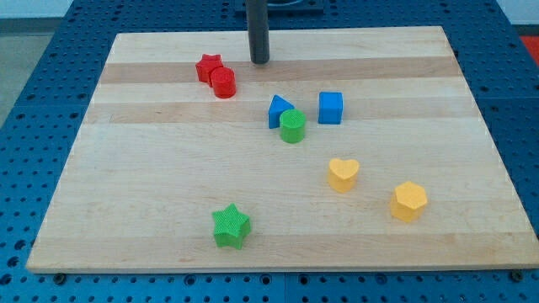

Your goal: Push the blue triangle to the left of the yellow heart

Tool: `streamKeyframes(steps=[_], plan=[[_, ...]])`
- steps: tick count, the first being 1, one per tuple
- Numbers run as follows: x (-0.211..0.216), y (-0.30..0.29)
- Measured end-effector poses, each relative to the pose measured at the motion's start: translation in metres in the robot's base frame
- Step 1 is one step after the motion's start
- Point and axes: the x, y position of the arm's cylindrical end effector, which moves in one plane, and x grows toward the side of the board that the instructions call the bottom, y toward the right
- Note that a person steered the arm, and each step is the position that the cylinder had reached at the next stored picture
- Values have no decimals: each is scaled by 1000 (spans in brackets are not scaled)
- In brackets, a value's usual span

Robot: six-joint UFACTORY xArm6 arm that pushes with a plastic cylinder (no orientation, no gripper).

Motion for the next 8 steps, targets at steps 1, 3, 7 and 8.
streamKeyframes(steps=[1, 3, 7, 8], plan=[[15, 12], [66, 16], [143, 23], [154, 23]])
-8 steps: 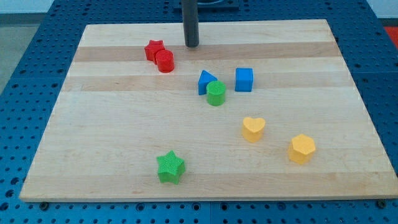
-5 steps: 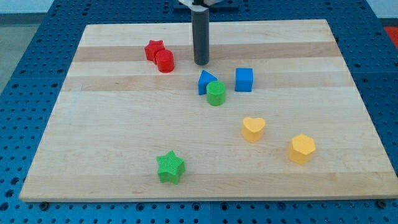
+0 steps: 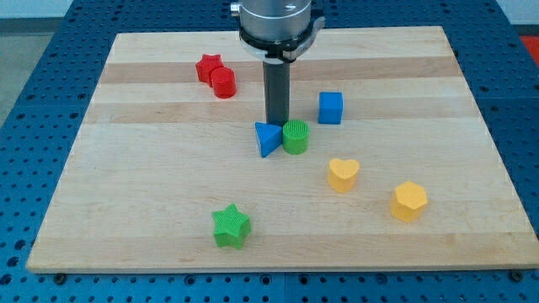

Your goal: Push the blue triangle to the left of the yellow heart

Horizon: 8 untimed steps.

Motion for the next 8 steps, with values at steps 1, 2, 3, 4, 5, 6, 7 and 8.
streamKeyframes(steps=[1, 2, 3, 4, 5, 6, 7, 8], plan=[[7, -5], [8, -17], [8, -31], [8, -48], [8, -59], [13, -63], [27, -62], [42, -48]])
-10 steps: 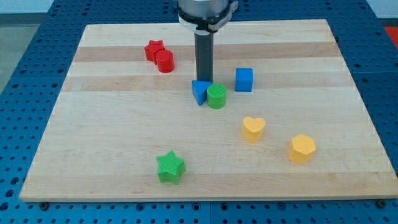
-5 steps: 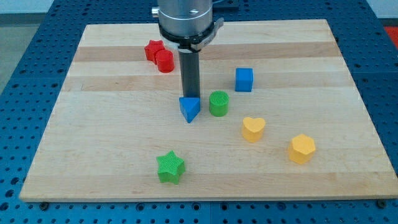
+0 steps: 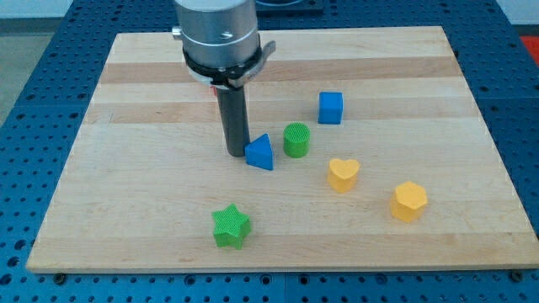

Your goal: Push the blue triangle to the left of the yellow heart

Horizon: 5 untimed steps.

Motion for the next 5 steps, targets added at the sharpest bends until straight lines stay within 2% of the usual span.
streamKeyframes(steps=[2, 5], plan=[[13, 45], [30, 80]])
